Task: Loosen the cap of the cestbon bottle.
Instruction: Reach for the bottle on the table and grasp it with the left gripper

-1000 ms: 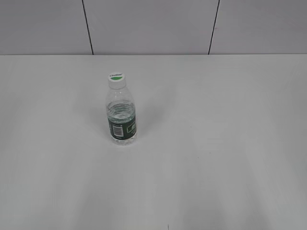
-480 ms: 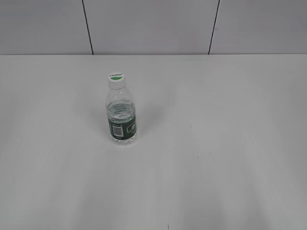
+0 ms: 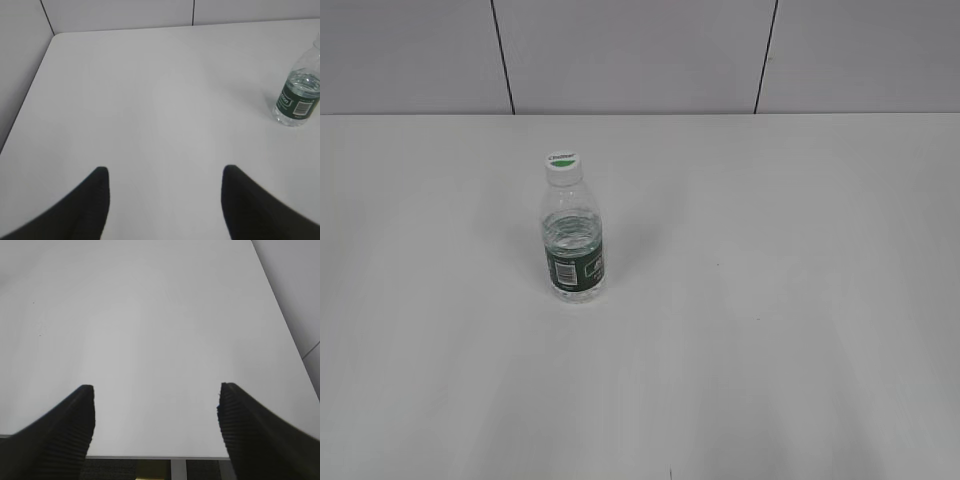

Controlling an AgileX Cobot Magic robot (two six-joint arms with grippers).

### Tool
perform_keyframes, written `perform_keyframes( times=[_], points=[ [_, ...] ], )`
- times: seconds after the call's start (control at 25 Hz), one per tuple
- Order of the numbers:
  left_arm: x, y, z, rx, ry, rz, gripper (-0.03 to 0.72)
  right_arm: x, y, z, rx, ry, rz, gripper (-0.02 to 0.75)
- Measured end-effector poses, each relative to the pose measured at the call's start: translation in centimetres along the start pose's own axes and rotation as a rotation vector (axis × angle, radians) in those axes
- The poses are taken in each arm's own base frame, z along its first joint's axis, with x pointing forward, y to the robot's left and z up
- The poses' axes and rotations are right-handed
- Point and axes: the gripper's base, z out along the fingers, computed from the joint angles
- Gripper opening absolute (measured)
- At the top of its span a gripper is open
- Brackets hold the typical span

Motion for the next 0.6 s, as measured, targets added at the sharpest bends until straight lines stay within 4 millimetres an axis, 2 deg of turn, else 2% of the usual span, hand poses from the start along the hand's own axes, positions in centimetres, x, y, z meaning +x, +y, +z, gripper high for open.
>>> perform_keyframes(
  times=[0.6],
  points=[
    [-0.03, -0.04, -0.02, 0.004, -0.002, -0.002, 0.439, 0.0, 0.0, 0.0, 0.0, 0.0, 0.0, 0.584]
  ],
)
